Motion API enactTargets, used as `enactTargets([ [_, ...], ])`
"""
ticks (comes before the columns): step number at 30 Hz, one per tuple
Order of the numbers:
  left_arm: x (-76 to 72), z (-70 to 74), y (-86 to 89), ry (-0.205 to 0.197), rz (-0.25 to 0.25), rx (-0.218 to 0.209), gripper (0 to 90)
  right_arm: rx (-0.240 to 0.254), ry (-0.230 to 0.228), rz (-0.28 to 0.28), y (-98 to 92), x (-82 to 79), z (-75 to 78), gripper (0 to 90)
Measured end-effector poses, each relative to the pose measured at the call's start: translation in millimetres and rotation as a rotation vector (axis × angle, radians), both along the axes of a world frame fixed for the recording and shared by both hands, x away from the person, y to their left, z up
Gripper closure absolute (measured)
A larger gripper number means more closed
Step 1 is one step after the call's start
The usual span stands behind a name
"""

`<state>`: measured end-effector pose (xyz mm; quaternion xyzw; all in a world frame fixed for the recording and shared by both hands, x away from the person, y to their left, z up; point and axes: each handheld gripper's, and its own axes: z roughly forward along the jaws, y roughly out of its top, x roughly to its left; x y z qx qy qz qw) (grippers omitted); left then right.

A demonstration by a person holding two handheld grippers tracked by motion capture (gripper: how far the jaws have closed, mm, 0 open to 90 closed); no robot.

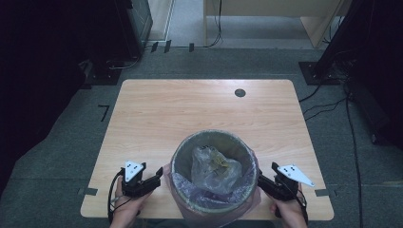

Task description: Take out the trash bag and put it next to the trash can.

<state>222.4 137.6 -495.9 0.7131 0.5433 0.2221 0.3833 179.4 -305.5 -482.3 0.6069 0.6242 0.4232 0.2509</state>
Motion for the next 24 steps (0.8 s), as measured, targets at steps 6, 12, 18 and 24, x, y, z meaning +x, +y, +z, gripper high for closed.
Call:
enactTargets([
  [6,4.1,-8.8,14.9,0.047,0.030,0.026,28.9,0.005,0.045,-0.029,-18.1,-1.8,-3.6,32.8],
  [12,7.1,-15.5,15.4,0.061,0.024,0.102,29.2,-0.072,0.104,-0.038,-26.4,-3.9,-14.5,33.0],
  [18,5.3,-18.1,11.6,0.066,-0.056,0.122,29.3,-0.078,0.145,0.014,-30.1,-10.8,-22.4,32.9],
  [24,5.5,-9.9,8.7,0.071,-0.032,-0.010,30.9,-0.081,0.176,0.043,-30.1,-14.4,-27.3,34.1],
])
